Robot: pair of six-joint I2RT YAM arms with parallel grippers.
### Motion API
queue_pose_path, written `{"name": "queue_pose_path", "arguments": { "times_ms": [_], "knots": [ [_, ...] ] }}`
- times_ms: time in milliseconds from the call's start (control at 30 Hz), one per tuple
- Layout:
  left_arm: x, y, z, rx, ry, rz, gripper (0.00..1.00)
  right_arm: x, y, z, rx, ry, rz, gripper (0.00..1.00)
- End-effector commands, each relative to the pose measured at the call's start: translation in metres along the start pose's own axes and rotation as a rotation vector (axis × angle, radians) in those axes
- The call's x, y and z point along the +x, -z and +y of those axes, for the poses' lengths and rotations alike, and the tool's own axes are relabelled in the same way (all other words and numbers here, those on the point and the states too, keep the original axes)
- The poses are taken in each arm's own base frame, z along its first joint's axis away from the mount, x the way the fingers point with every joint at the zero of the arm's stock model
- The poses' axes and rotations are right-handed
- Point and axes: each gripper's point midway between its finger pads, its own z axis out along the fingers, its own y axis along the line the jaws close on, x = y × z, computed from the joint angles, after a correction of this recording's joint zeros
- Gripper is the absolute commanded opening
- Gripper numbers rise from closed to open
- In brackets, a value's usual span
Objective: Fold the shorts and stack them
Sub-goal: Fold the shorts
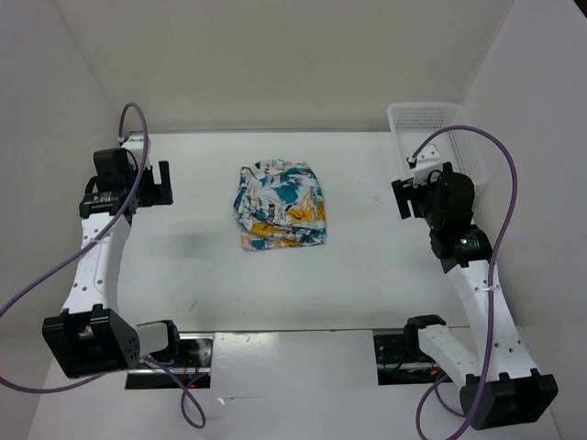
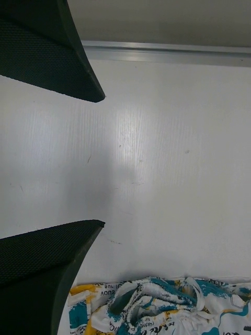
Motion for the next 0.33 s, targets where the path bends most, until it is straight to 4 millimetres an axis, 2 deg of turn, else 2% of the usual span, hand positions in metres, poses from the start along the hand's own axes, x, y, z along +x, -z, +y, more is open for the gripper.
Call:
{"name": "queue_pose_path", "arguments": {
  "times_ms": [0, 100, 133, 300],
  "knots": [
    [-0.0134, 0.0095, 0.0077, -0.039, -0.005, -0.076, 1.0, 0.0003, 0.003, -0.0021, 0.008, -0.007, -0.005, 0.84],
    [-0.0093, 0.0093, 0.0133, -0.073, -0.003, -0.073, 1.0, -0.0024, 0.0025, -0.0013, 0.003, -0.008, -0.016, 0.84],
    [-0.0092, 0.0095, 0.0152, -0.084, -0.003, -0.073, 1.0, 0.0032, -0.0008, 0.001, -0.004, -0.007, 0.001, 0.84],
    [-0.0053, 0.008, 0.015, -0.083, -0.002, -0.063, 1.0, 0.0006, -0.0013, 0.0017, -0.009, -0.007, -0.011, 0.86]
  ]
}}
